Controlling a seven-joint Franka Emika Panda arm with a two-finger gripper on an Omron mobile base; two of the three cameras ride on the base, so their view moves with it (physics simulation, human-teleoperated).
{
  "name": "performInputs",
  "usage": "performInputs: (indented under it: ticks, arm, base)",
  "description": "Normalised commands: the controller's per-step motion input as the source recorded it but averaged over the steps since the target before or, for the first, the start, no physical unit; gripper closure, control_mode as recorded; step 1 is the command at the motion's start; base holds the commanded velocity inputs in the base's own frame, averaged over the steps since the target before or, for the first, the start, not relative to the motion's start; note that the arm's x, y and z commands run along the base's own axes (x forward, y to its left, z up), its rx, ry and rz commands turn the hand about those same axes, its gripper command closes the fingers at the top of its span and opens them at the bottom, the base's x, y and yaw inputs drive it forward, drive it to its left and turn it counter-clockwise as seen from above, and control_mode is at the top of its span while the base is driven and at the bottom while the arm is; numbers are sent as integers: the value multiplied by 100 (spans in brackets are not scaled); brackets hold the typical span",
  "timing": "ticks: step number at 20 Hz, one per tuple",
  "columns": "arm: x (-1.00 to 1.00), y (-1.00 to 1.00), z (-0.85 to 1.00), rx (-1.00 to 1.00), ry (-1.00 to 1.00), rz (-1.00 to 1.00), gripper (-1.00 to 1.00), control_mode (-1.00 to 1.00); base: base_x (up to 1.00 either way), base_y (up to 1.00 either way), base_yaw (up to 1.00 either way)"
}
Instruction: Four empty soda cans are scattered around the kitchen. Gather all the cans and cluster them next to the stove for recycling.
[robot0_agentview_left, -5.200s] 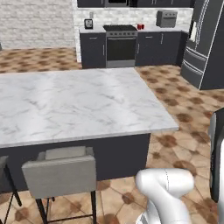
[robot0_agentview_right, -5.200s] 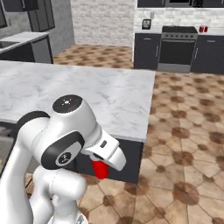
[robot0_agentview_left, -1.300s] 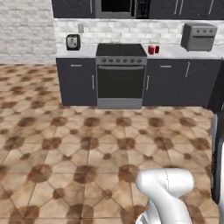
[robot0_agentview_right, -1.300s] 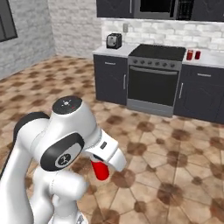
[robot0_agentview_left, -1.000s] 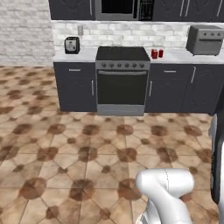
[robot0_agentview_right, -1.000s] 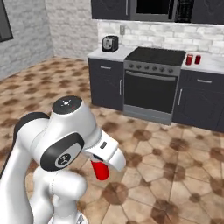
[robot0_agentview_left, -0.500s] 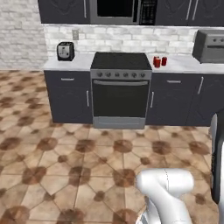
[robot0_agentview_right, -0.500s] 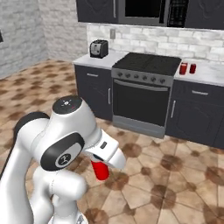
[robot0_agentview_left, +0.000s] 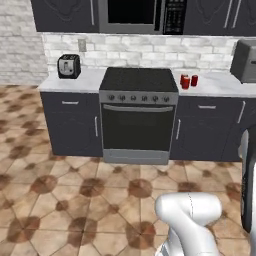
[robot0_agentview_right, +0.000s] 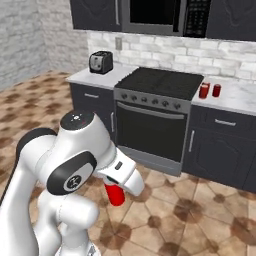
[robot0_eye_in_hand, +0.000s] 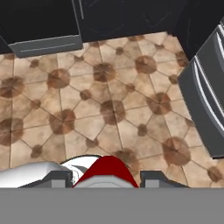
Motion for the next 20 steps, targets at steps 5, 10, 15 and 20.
performInputs:
  ticks: [5,10,15,20]
  arm:
    - [0,0,0,0,0,0,100,100]
    - [0,0,0,0,0,0,100,100]
    - [0,0,0,0,0,0,100,100]
    - [0,0,0,0,0,0,100,100]
  base:
    - [73,-54,5]
    - [75,-56,4]
    - [69,-49,5]
    - [56,-53,4]
